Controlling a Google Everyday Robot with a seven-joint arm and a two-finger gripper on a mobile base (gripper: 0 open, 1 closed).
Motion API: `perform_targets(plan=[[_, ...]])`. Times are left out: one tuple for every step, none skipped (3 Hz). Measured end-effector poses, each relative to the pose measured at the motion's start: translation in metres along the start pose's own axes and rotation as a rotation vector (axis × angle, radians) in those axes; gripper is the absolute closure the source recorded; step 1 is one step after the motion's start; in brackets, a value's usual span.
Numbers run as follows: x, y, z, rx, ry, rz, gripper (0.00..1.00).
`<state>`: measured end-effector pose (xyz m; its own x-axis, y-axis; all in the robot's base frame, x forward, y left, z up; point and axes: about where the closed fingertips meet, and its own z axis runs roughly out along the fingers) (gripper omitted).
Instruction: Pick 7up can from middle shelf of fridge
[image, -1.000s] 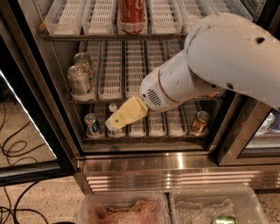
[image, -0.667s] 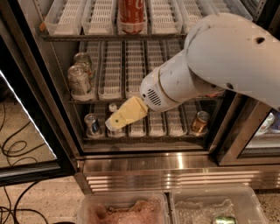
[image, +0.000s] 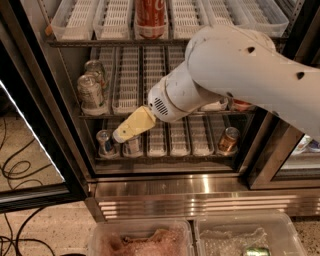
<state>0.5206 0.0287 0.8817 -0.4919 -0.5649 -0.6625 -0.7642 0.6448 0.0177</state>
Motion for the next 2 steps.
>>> perform_targets(plan=[[-0.002,-0.003,0.01,0.035,-0.026,0.066,0.0],[0.002,-0.012,0.026,0.117,-0.074,0.144,0.0]])
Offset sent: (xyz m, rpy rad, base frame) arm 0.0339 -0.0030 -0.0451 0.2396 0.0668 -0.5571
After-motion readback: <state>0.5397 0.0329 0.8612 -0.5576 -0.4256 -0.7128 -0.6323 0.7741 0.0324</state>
